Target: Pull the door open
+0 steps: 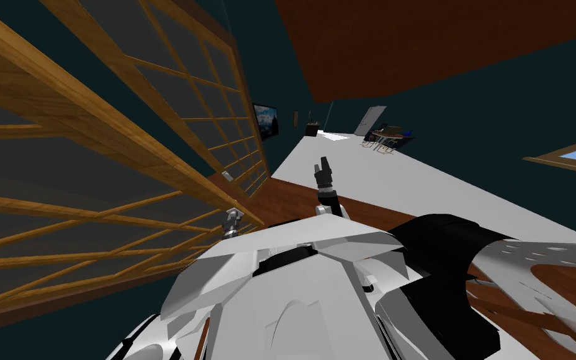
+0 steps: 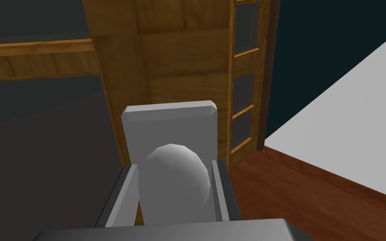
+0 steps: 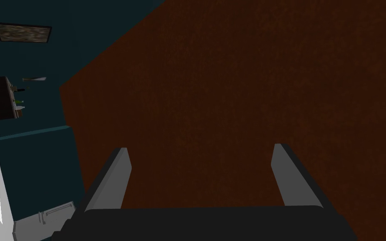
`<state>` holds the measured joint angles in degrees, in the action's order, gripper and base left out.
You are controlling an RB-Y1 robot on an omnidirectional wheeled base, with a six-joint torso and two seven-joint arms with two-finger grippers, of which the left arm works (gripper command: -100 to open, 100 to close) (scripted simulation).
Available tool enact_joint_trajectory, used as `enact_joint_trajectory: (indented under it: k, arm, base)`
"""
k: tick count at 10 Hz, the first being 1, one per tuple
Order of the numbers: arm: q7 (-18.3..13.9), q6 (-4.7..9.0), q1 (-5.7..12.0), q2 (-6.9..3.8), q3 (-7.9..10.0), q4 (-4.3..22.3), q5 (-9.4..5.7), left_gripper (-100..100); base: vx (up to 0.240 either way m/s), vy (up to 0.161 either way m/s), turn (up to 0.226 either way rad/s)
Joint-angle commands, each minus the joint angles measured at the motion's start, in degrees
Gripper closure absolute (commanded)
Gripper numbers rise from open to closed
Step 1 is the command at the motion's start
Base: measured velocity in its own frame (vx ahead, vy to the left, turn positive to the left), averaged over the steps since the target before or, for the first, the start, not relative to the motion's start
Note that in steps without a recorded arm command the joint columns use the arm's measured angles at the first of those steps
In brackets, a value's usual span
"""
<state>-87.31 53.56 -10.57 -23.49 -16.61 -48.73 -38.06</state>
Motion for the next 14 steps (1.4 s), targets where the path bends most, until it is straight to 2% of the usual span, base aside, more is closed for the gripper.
enact_joint_trajectory:
  k: [1, 2, 3, 10, 11, 14]
  arm:
    - [-0.8, 0.41, -0.67, -0.62, -0.92, -0.6, 0.52, 100]
    - [-0.6, 0.29, -0.31, -0.39, -0.64, -0.1, 0.37, 100]
    - [-1.7, 1.17, -1.13, -1.14, -1.83, -0.2, 1.05, 100]
    - [-6.0, 5.07, -3.74, -4.58, -5.83, -0.9, 3.49, 100]
    - [-5.3, 4.13, -3.73, -4.33, -5.43, -1.5, 3.22, 100]
    - [-7.0, 6.52, -4.68, -5.5, -7.06, -0.6, 3.98, 100]
  base:
    - [-0.219, 0.007, -0.062]
    - [-0.094, -0.005, -0.014]
    - [-0.176, 0.043, -0.113]
    - [-0.202, 0.025, -0.093]
    - [-0.088, 0.002, -0.018]
    - [-0.169, 0.022, -0.125]
